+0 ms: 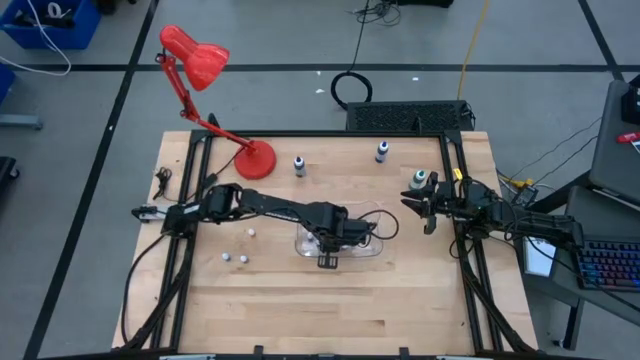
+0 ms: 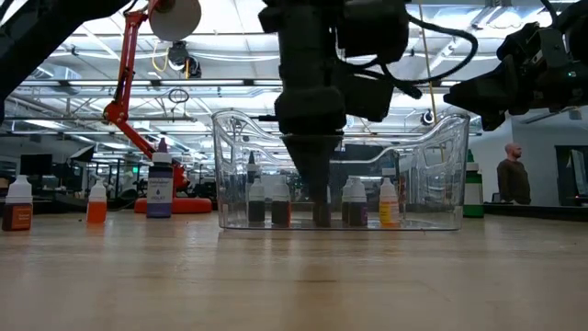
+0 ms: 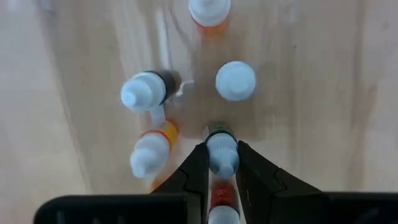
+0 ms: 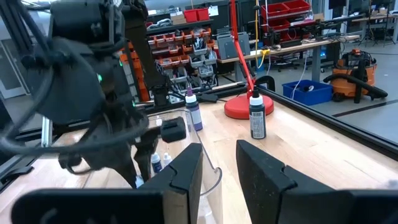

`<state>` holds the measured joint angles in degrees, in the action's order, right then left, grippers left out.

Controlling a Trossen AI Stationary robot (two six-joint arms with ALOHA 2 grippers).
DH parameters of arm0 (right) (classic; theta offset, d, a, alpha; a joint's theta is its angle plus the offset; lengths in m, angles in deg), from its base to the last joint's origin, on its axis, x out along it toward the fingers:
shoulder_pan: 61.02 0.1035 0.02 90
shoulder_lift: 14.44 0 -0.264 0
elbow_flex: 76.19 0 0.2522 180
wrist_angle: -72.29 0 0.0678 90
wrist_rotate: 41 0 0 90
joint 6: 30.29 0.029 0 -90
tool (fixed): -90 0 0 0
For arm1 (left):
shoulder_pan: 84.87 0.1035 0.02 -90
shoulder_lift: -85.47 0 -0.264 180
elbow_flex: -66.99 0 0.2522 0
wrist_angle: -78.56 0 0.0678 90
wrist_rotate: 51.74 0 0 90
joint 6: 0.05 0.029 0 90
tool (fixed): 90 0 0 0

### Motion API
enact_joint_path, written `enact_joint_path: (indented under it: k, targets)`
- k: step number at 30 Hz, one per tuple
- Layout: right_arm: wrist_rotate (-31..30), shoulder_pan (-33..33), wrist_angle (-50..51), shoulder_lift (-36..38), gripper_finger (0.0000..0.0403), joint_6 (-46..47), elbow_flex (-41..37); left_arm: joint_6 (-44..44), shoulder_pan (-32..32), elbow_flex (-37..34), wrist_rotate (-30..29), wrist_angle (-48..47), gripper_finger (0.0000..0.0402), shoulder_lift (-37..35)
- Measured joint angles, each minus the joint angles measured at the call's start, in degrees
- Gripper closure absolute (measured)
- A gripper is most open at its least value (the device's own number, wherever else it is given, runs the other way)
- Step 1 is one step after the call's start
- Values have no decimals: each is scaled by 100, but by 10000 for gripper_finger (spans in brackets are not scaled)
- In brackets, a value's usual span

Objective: Pick & Place food coloring
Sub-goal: Put the small green food coloring bottle into the transparent bin, then put the small orange food coloring bottle into the transparent bin

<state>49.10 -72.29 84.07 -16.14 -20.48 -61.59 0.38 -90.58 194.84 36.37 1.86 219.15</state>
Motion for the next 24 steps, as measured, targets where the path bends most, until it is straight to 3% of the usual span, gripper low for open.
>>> enact_joint_path:
  k: [12, 19, 24]
  targets:
    - [0, -1, 0, 0, 314, -1, 1, -102, 0, -147, 33, 131, 341, -53]
    - [0, 1, 0, 0, 314, -1, 0, -209, -1, -138, 41, 158, 240, -21]
    - [0, 1, 0, 0, 314, -1, 0, -277, -30, -138, 39, 158, 203, -23]
